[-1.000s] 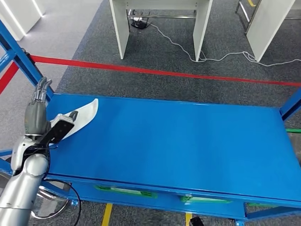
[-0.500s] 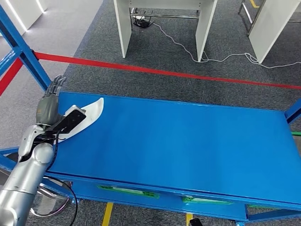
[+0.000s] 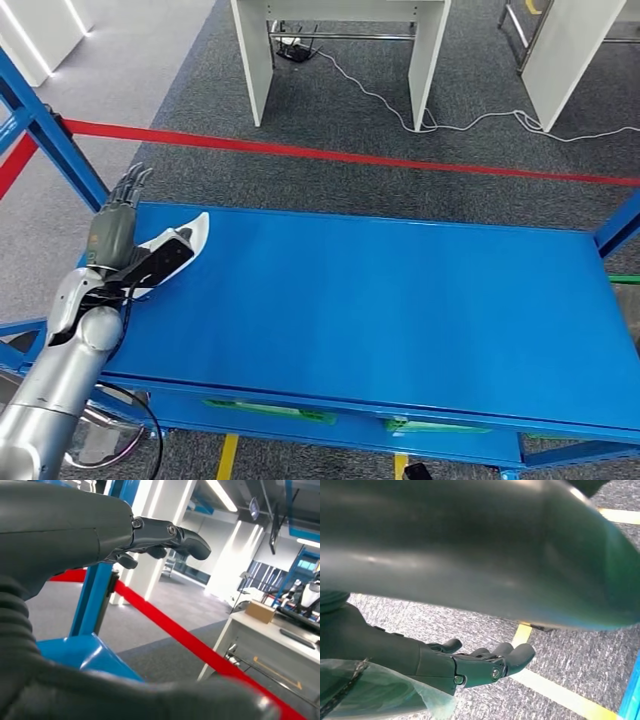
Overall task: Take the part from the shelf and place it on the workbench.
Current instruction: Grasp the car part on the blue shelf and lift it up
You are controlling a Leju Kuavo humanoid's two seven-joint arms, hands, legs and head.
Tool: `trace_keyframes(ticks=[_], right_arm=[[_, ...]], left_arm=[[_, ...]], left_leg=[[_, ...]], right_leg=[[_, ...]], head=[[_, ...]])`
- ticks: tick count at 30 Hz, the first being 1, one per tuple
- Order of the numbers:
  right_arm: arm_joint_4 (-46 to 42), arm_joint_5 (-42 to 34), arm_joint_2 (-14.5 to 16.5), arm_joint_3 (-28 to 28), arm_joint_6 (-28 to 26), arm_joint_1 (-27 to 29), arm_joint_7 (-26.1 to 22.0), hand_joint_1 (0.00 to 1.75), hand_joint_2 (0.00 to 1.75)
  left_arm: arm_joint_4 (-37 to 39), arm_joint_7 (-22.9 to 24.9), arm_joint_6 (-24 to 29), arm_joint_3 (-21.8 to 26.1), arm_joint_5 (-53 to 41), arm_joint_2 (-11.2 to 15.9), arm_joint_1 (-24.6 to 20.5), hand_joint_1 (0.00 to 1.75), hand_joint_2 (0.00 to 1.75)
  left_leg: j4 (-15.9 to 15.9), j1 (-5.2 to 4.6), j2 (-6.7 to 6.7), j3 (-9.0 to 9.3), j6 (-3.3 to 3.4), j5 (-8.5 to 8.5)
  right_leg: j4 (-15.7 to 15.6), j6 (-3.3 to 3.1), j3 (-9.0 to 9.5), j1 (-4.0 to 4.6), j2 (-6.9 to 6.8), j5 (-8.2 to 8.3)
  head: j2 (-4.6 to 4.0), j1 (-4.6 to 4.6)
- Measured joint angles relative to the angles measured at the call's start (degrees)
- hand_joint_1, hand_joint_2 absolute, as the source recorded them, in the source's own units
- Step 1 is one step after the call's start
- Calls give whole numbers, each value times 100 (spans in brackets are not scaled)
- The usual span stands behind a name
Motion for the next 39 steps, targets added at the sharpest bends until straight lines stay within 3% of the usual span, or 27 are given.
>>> trace_keyframes(ticks=[4, 6, 8, 9, 10, 11, 13, 15, 19, 21, 23, 24, 25, 26, 28, 30, 34, 36, 37, 39], right_arm=[[0, -3, 2, 0, 2, -7, -4, 0, 0], [0, -4, 2, 0, 2, -16, -7, 0, 0], [0, -6, 2, 0, 4, -19, -6, 0, 0], [0, -7, 2, 0, 5, -16, -4, 0, 0], [0, -7, 2, 0, 6, -16, -2, 0, 0], [0, -7, 2, 0, 6, -19, -1, 0, 0], [0, -3, 2, 0, 6, -36, -1, 0, 0], [0, 6, 6, 1, 7, -56, -3, 0, 0], [0, 28, 18, 0, 10, -61, -6, 0, 0], [1, 31, 24, 1, 14, -67, -7, 0, 0], [2, 32, 27, 1, 16, -64, -7, 0, 0], [2, 33, 28, 1, 17, -60, -6, 0, 0], [2, 33, 28, 0, 17, -58, -6, 0, 0], [2, 34, 31, 1, 17, -59, -5, 0, 0], [2, 36, 37, 3, 17, -64, -4, 0, 0], [3, 37, 44, 4, 17, -70, -3, 0, 0], [4, 40, 51, 9, 14, -77, 0, 0, 0], [4, 38, 55, 17, 11, -79, -3, 0, 0], [4, 35, 55, 24, 11, -81, -6, 0, 0], [4, 26, 55, 35, 13, -78, -8, 0, 0]], left_arm=[[3, -1, 6, -26, 13, -45, -22, 0, 0], [7, -2, 5, -46, 14, -87, -44, 0, 0], [28, 1, -2, -66, 27, -125, -55, 0, 0], [46, 11, -7, -74, 38, -145, -55, 0, 0], [63, 24, -9, -82, 49, -164, -55, 0, 0], [80, 39, -14, -90, 61, -181, -56, 0, 0], [118, 65, -31, -103, 82, -212, -69, 0, 0], [189, 100, -68, -110, 85, -230, -102, 0, 0], [367, 179, -108, -152, 44, -257, -137, 0, 0], [421, 186, -108, -173, 39, -262, -156, 0, 0], [481, 192, -111, -189, 38, -263, -164, 0, 87], [517, 198, -115, -197, 36, -264, -161, 0, 131], [553, 209, -117, -205, 28, -266, -159, 0, 175], [589, 221, -117, -212, 19, -268, -159, 0, 175], [648, 236, -109, -223, -3, -274, -165, 0, 175], [705, 239, -105, -231, -18, -283, -179, 0, 175], [893, 258, -117, -251, -95, -328, -209, 0, 175], [992, 266, -140, -274, -133, -358, -235, 0, 175], [1035, 276, -150, -291, -150, -373, -256, 0, 175], [1121, 318, -175, -335, -205, -399, -286, 0, 175]], left_leg=[[-128, 5, 2, 29, 123, -6], [-162, 22, 14, 48, 190, 13], [-160, 13, 18, 45, 217, 11], [-159, 9, 19, 46, 221, 10], [-157, 7, 18, 48, 222, 8], [-153, 7, 16, 52, 220, 5], [-135, 3, 12, 56, 198, -12], [-100, -18, 6, 37, 150, -29], [-62, -19, 3, 17, 33, -72], [324, -5, 4, -139, -32, -328], [1106, 5, 4, -481, -74, -698], [1427, 8, 4, -629, -84, -801], [1568, 11, 4, -699, -86, -795], [1462, 13, 4, -656, -80, -668], [748, 15, 4, -339, -48, -231], [125, 1, 3, -55, -12, 12], [-101, -27, 1, 7, 81, -18], [-143, -8, 7, 28, 153, 6], [-164, 4, 11, 39, 187, 18], [-166, 3, 15, 43, 225, 16]], right_leg=[[53, 112, -68, -1, -12, -51], [503, 154, -290, -11, -17, -307], [1271, 177, -662, -17, -20, -626], [1543, 183, -804, -19, -21, -692], [1607, 185, -850, -19, -21, -649], [1433, 179, -779, -19, -22, -499], [656, 154, -407, -17, -32, -123], [104, 122, -116, -12, -34, 28], [1, 25, -54, -16, -24, 39], [-19, -28, -43, -38, -26, 54], [-17, -50, -42, -38, -26, 49], [-17, -54, -39, -37, -26, 46], [-15, -57, -36, -37, -25, 43], [-14, -55, -27, -37, -21, 39], [-13, -42, -3, -37, -11, 27], [-7, -20, 2, -24, -4, 14], [-16, 78, -38, -11, -8, 24], [109, 135, -110, -16, -17, -78], [320, 157, -213, -18, -19, -201], [1073, 182, -577, -24, -23, -545]], head=[[0, 9], [0, 23], [0, 33], [0, 31], [0, 34], [0, 33], [0, 33], [0, 29], [0, 25], [0, 10], [0, 2], [0, 4], [0, 3], [0, 3], [0, 2], [0, 4], [0, 11], [0, 18], [0, 27], [0, 39]])
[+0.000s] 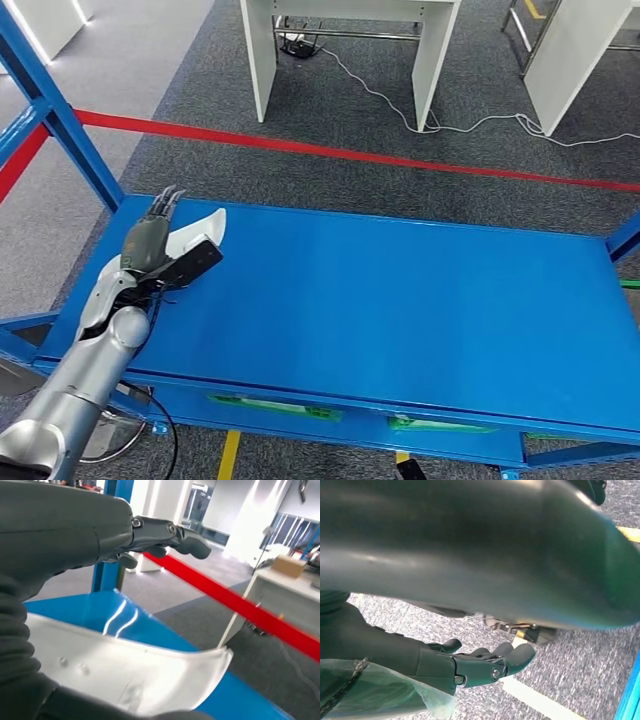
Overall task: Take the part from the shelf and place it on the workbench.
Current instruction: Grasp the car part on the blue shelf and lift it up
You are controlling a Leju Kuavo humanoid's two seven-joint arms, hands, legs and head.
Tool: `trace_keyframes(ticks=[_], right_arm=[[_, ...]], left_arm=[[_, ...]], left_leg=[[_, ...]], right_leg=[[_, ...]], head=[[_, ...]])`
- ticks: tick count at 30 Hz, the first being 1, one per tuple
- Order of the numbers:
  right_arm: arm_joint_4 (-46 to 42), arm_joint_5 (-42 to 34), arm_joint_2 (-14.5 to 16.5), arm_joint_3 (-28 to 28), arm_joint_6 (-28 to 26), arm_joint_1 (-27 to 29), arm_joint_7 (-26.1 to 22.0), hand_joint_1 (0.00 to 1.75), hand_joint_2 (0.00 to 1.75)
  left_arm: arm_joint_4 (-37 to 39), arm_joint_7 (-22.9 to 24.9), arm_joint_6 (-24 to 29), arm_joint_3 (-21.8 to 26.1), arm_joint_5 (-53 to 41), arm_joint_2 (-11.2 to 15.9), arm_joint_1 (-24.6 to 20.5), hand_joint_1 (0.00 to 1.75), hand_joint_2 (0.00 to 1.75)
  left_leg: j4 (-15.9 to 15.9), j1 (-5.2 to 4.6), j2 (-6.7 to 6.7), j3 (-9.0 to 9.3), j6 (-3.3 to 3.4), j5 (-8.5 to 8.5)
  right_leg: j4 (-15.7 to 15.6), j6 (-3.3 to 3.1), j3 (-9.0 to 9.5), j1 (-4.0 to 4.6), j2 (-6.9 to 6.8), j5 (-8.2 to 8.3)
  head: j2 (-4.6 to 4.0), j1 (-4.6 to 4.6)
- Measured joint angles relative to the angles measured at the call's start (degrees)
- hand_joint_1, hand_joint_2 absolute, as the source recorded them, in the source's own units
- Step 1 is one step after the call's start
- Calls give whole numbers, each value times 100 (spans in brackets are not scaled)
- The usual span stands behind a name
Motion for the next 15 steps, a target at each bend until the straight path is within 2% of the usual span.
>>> trace_keyframes(ticks=[1, 2, 3, 4, 5, 6, 7, 8, 10, 12, 13, 15], right_arm=[[0, -4, 0, 3, 0, 4, 1, 0, 0], [0, -10, 0, 5, 0, 7, 2, 0, 0], [0, -16, 0, 6, 0, 9, 3, 0, 0], [0, -23, 0, 7, 0, 8, 4, 0, 0], [0, -31, 0, 7, 0, 5, 4, 0, 0], [0, -37, 0, 7, 2, 0, 4, 0, 0], [0, -43, 1, 7, 8, -5, 5, 0, 0], [0, -49, 1, 7, 15, -6, 5, 0, 0], [0, -61, 1, 7, 27, 2, 7, 0, 0], [0, -67, 4, 7, 28, 5, 7, 0, 0], [0, -68, 5, 7, 30, 0, 7, 0, 0], [0, -68, 8, 7, 37, -5, 7, 0, 0]], left_arm=[[40, 38, -13, -22, -34, -14, -3, 0, 175], [75, 96, -25, -44, -80, -26, -5, 0, 175], [104, 169, -33, -65, -133, -37, -12, 0, 175], [127, 257, -37, -90, -197, -46, -27, 0, 175], [144, 346, -39, -117, -266, -53, -49, 0, 175], [156, 410, -41, -141, -317, -58, -75, 0, 175], [166, 444, -44, -162, -340, -64, -100, 0, 175], [173, 448, -47, -175, -336, -69, -119, 0, 175], [190, 407, -50, -187, -286, -76, -134, 0, 175], [200, 379, -49, -198, -258, -84, -142, 0, 175], [202, 370, -52, -203, -239, -87, -148, 0, 175], [216, 348, -82, -211, -191, -90, -150, 0, 175]], left_leg=[[1, -4, 0, 1, 4, -3], [3, -7, -1, 4, 8, -6], [5, -9, -2, 8, 8, -8], [8, -9, -5, 16, 3, -14], [16, -9, -8, 22, -8, -23], [32, -22, -11, 18, -27, -37], [50, -33, -16, 8, -51, -48], [65, -44, -18, -5, -77, -52], [75, -49, -21, -17, -124, -46], [162, -39, -18, -43, -180, -133], [345, -33, -18, -115, -210, -257], [1046, -16, -14, -418, -261, -619]], right_leg=[[348, 7, -178, -1, 0, -113], [549, 10, -291, -1, 0, -136], [512, 6, -291, 0, -1, -42], [237, -4, -172, -1, -4, 149], [-177, -18, 19, -1, -9, 367], [-571, -31, 228, 3, -15, 512], [-863, -44, 382, 5, -17, 595], [-1011, -56, 465, 10, -15, 611], [-1044, -92, 481, 12, 0, 596], [-1063, -149, 489, -8, 1, 613], [-1074, -179, 496, -21, -2, 620], [-1079, -214, 500, -25, -3, 618]], head=[[0, 1], [0, 2], [0, 4], [0, 4], [0, 5], [0, 5], [0, 3], [0, 3], [0, 0], [0, -5], [0, -12], [0, -25]])
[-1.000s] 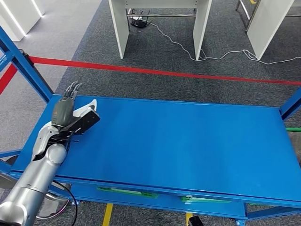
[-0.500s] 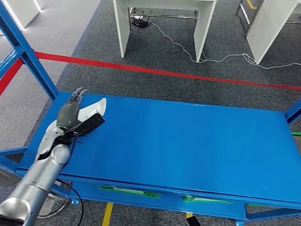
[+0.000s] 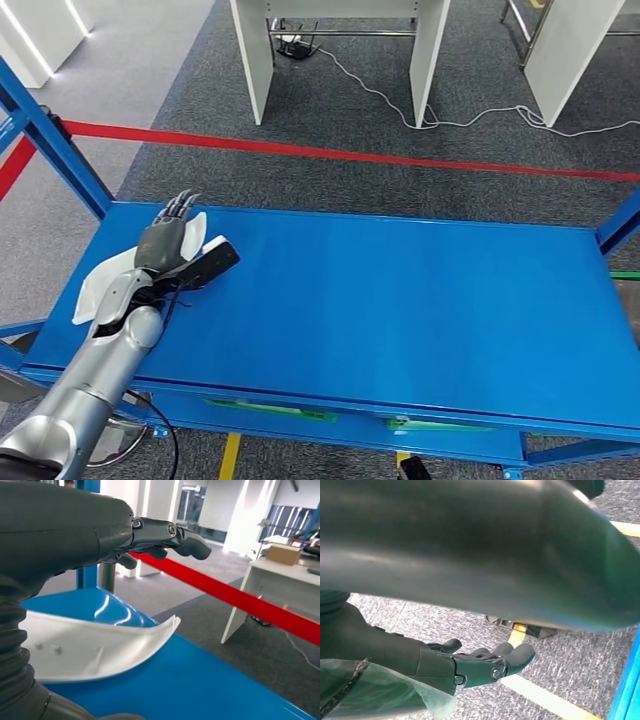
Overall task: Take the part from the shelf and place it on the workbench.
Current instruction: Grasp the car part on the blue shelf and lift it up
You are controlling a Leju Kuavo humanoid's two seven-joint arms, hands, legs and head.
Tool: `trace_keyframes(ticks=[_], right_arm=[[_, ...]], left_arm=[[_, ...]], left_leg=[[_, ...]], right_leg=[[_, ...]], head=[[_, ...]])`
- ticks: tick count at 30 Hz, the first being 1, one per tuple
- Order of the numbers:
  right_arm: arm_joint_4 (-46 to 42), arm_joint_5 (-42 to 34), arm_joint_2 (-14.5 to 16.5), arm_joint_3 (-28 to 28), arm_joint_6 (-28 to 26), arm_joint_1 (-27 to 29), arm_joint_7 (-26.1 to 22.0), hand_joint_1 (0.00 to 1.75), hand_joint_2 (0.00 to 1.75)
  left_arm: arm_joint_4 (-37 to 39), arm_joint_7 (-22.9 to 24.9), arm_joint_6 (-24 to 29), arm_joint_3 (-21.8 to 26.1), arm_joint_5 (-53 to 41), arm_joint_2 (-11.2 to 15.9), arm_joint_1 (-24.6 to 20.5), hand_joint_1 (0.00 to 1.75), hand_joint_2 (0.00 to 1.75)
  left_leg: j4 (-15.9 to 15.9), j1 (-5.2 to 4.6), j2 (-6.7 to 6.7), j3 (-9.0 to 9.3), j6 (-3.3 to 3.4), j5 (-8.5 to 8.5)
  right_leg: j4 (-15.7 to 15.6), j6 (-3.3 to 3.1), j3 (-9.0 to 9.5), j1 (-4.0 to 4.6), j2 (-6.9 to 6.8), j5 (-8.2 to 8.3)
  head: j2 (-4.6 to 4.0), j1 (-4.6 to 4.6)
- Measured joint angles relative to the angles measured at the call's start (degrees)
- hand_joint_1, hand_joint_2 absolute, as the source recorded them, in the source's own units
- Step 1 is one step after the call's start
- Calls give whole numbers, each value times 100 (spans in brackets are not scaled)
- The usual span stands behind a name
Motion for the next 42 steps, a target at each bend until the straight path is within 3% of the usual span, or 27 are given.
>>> trace_keyframes(ticks=[2, 3, 4, 6, 7, 8, 12, 14, 16, 17, 18, 19, 22, 24, 27, 29, 31, 32, 33, 34, 37, 39, 42], right_arm=[[0, 0, 1, -1, 9, 11, 1, 0, 0], [0, 1, 1, -1, 13, 15, 2, 0, 0], [0, 1, 2, -1, 18, 15, 2, 0, 0], [0, 1, 4, 0, 27, 11, 2, 0, 0], [0, 0, 5, 0, 30, 8, 2, 0, 0], [0, 0, 6, 0, 32, 4, 2, 0, 0], [0, -2, 8, -1, 33, 5, 3, 0, 0], [0, -1, 8, -1, 34, 3, 6, 0, 0], [0, -4, 8, -1, 37, 3, 11, 0, 0], [0, -9, 8, -1, 38, 5, 15, 0, 0], [0, -16, 8, -2, 39, 7, 19, 0, 0], [0, -23, 8, -3, 39, 7, 22, 0, 0], [0, -48, 8, -4, 38, -5, 23, 0, 0], [0, -64, 8, -4, 39, -16, 25, 0, 0], [0, -75, 9, -8, 40, -8, 25, 0, 0], [0, -79, 11, -11, 40, -15, 25, 0, 0], [0, -80, 12, -13, 41, -23, 26, 0, 0], [0, -80, 12, -14, 41, -19, 26, 0, 0], [0, -81, 12, -15, 42, -13, 26, 0, 0], [0, -81, 12, -16, 41, -9, 26, 0, 0], [0, -81, 17, -20, 46, -11, 25, 0, 0], [1, -82, 21, -20, 52, -22, 24, 0, 0], [1, -83, 22, -21, 62, -26, 23, 0, 0]], left_arm=[[35, -13, -33, -5, 22, -1, 13, 0, 175], [55, -15, -40, -8, 12, -1, 16, 0, 175], [73, -15, -48, -10, 1, 0, 14, 0, 175], [97, -17, -56, -15, -17, 0, -7, 0, 175], [108, -18, -57, -19, -20, -1, -22, 0, 175], [119, -19, -60, -22, -22, -4, -35, 0, 175], [171, -18, -61, -34, -74, -17, -62, 0, 175], [203, -12, -56, -59, -134, -31, -95, 0, 175], [266, 47, -46, -96, -208, -49, -117, 0, 175], [310, 119, -26, -113, -274, -60, -119, 0, 175], [359, 223, 13, -128, -377, -69, -122, 0, 175], [408, 344, 65, -149, -503, -75, -130, 0, 175], [545, 666, 169, -216, -868, -82, -192, 0, 175], [637, 764, 174, -236, -974, -85, -229, 0, 175], [735, 802, 177, -257, -1004, -86, -246, 0, 175], [770, 807, 179, -269, -1007, -86, -266, 0, 175], [810, 811, 179, -281, -1007, -87, -268, 0, 175], [837, 815, 179, -286, -1007, -86, -263, 0, 175], [861, 817, 178, -290, -1007, -86, -258, 0, 175], [880, 820, 179, -293, -1007, -85, -257, 0, 175], [900, 820, 173, -299, -996, -86, -273, 0, 175], [920, 806, 156, -301, -955, -91, -279, 0, 175], [976, 773, 138, -297, -896, -111, -265, 0, 175]], left_leg=[[620, 11, 0, -283, -24, -199], [649, 14, 0, -300, -24, -138], [444, 16, 0, -207, -17, 28], [-339, 12, 0, 166, 15, 425], [-682, 4, -2, 322, 35, 533], [-881, -6, -3, 409, 54, 569], [-1005, -6, 1, 438, 181, 575], [-1041, 15, 9, 449, 250, 603], [-1040, 7, 10, 441, 280, 604], [-1038, 3, 10, 440, 282, 603], [-1036, 1, 10, 440, 282, 602], [-1032, 0, 10, 442, 280, 600], [-1003, -12, 2, 439, 241, 575], [-981, -30, -2, 414, 188, 571], [-945, -24, 0, 392, 103, 530], [-583, -9, 1, 249, 40, 286], [178, 8, 1, -77, -6, -76], [502, 16, 1, -225, -19, -179], [658, 21, 1, -303, -25, -181], [578, 26, 1, -275, -23, -65], [-510, 24, 1, 201, 13, 516], [-921, 6, -2, 375, 57, 604], [-983, 1, -4, 382, 143, 593]], right_leg=[[1, -5, 1, 2, 0, -2], [2, -5, 3, 3, 2, -3], [3, -3, 10, 3, 4, -4], [4, 12, 28, 10, 8, -10], [9, 28, 26, 19, 10, -13], [11, 51, 18, 26, 10, -11], [50, 170, -47, 21, 4, -49], [443, 214, -241, 18, -1, -292], [1186, 241, -585, 18, -5, -620], [1471, 247, -728, 18, -5, -697], [1569, 249, -785, 19, -5, -673], [1439, 242, -731, 19, -6, -545], [360, 195, -194, 24, -13, -69], [29, 162, -10, 35, -8, -25], [1, 85, 9, 26, 0, -13], [-26, 25, 23, 2, -8, 1], [-24, 1, 25, 2, -8, -2], [-23, 0, 26, 3, -6, -4], [-21, 0, 30, 3, -4, -5], [-20, 2, 36, 3, 0, -8], [-13, 31, 66, 14, 6, -29], [-4, 75, 45, 29, 9, -32], [3, 157, 10, 26, 9, -44]], head=[[0, 1], [0, 1], [0, 0], [0, 2], [0, 3], [0, 8], [0, 10], [0, 28], [0, 44], [0, 44], [0, 45], [0, 45], [0, 45], [0, 43], [0, 39], [0, 20], [0, 6], [0, 8], [0, 7], [0, 7], [0, 8], [0, 13], [0, 17]])
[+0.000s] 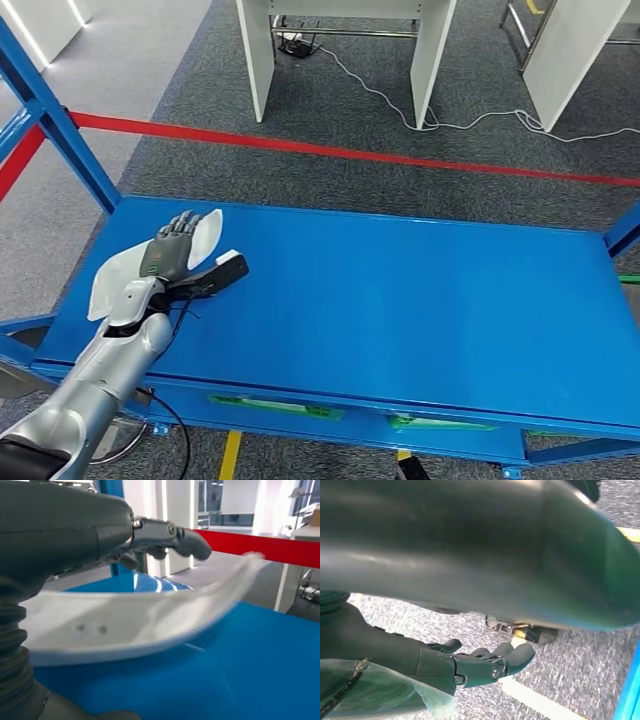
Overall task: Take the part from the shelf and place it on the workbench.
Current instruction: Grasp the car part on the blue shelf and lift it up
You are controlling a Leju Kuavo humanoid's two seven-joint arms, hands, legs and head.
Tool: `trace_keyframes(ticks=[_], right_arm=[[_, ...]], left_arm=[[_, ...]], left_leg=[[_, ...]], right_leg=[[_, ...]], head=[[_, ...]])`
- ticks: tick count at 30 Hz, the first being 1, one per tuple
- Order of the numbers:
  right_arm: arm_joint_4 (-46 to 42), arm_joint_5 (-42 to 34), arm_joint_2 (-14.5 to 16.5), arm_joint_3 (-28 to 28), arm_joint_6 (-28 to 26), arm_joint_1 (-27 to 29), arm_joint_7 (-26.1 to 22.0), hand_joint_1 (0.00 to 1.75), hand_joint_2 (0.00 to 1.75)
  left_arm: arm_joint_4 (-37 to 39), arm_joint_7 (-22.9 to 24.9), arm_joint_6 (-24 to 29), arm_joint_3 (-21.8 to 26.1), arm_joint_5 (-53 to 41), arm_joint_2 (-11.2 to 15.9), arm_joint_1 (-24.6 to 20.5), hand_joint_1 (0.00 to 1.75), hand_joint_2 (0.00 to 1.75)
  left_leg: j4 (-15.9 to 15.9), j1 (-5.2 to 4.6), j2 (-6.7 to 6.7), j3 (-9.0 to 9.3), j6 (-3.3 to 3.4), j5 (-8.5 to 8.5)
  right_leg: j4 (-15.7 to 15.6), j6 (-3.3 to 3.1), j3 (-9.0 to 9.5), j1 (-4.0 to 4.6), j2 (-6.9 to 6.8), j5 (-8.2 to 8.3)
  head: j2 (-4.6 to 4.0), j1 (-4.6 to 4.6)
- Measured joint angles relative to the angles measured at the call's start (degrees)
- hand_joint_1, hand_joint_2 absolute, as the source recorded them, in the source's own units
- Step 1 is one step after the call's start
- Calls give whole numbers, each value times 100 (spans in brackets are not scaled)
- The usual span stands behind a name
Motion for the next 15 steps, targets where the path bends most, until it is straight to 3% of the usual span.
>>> trace_keyframes(ticks=[2, 5, 6, 7, 9, 11, 12, 15], right_arm=[[0, 0, -1, 1, 6, -2, -1, 0, 0], [1, -8, -1, 1, 9, -5, -2, 0, 0], [1, -13, -1, 1, 8, -3, -2, 0, 0], [0, -19, -1, 0, 6, -2, -2, 0, 0], [-1, -25, -1, 0, 1, -7, -2, 0, 0], [-1, -31, 0, 1, -3, -31, -2, 0, 0], [-1, -33, 1, 2, -3, -40, -2, 0, 0], [0, -39, 1, -1, -9, -36, -1, 0, 0]], left_arm=[[36, -8, -3, 14, 15, -23, -13, 0, 175], [102, -11, -34, 25, 16, -71, -26, 0, 175], [123, -8, -56, 27, 16, -85, -29, 0, 175], [142, 0, -76, 29, 15, -98, -36, 0, 175], [176, 36, -116, 36, 10, -122, -64, 0, 175], [211, 85, -126, 43, -3, -146, -91, 0, 175], [228, 106, -118, 46, -11, -156, -100, 0, 175], [277, 176, -88, 58, -37, -181, -111, 0, 175]], left_leg=[[-36, 22, 5, 16, 70, 23], [-36, 17, 7, 18, 122, 23], [-34, 13, 6, 21, 128, 21], [-30, 11, 5, 25, 129, 17], [-20, 10, 0, 40, 119, 3], [11, -15, -6, 29, 78, -20], [23, -27, -8, 17, 52, -24], [32, -25, -8, 7, -26, -32]], right_leg=[[271, 50, -140, -3, -7, -190], [1282, 79, -634, -7, -14, -634], [1482, 80, -740, -6, -15, -659], [1490, 77, -755, -5, -15, -585], [927, 52, -490, -5, -20, -217], [272, 21, -142, 0, -27, 7], [100, 6, -49, 4, -25, 30], [30, -56, -16, 1, -13, 16]], head=[[0, 16], [0, 39], [0, 38], [0, 39], [0, 40], [0, 38], [0, 35], [0, 36]])
